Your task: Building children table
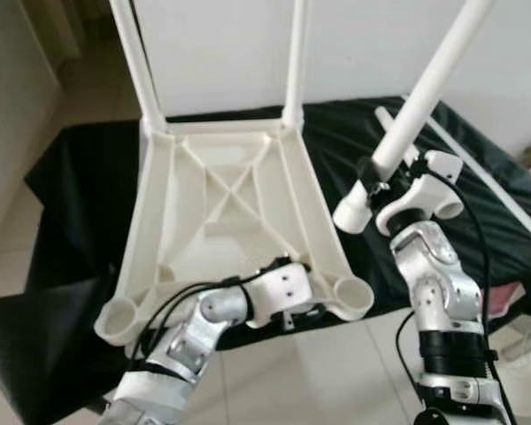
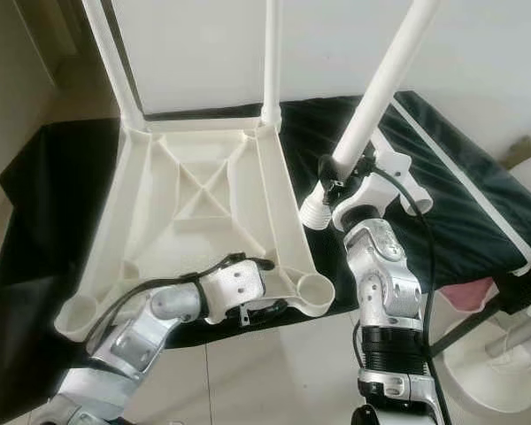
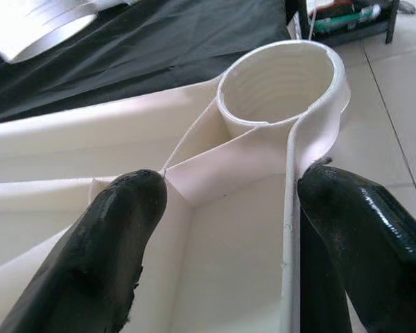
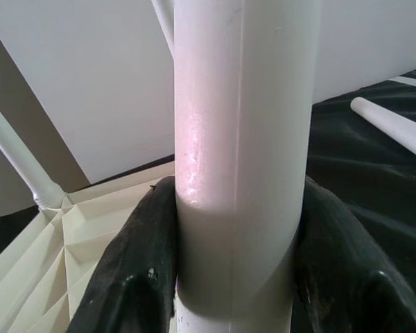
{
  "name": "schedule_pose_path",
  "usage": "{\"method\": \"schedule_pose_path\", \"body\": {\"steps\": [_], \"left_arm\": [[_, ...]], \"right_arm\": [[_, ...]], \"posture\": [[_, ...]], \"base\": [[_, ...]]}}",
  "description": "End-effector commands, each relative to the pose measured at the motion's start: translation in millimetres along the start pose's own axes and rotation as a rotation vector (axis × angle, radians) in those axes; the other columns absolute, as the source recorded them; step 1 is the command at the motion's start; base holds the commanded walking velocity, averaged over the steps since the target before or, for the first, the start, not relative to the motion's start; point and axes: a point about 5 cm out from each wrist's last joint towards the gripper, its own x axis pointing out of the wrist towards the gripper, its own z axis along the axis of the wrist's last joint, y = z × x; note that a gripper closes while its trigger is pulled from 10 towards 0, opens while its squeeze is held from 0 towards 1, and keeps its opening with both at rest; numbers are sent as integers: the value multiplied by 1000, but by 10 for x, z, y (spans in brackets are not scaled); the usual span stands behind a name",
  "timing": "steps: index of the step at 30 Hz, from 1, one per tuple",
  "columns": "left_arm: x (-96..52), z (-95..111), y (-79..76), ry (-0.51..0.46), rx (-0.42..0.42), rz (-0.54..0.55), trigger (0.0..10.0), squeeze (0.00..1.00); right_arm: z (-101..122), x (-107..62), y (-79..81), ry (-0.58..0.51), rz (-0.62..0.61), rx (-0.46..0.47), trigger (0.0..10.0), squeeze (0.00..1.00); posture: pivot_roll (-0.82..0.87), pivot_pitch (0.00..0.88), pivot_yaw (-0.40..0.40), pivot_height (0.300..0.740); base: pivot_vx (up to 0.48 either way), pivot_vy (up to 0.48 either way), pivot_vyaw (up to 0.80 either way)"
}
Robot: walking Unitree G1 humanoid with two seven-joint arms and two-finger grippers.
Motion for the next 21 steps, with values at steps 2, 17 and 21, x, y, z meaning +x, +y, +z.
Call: {"method": "schedule_pose_path", "body": {"steps": [2,17,21], "left_arm": [[116,-158,-77,58,-66,110,10000,0],[383,-120,-106,66,-30,96,10000,0],[417,-114,-110,67,-13,108,10000,0]], "right_arm": [[56,33,34,-21,9,-7,10000,0],[76,-2,7,-30,1,-14,10000,0],[76,-11,-2,-32,-3,-17,10000,0]], "posture": [[-38,45,-34,740],[-65,37,-18,740],[-67,34,-17,740]], "base": [[0,0,0],[0,0,0],[0,0,0]]}}
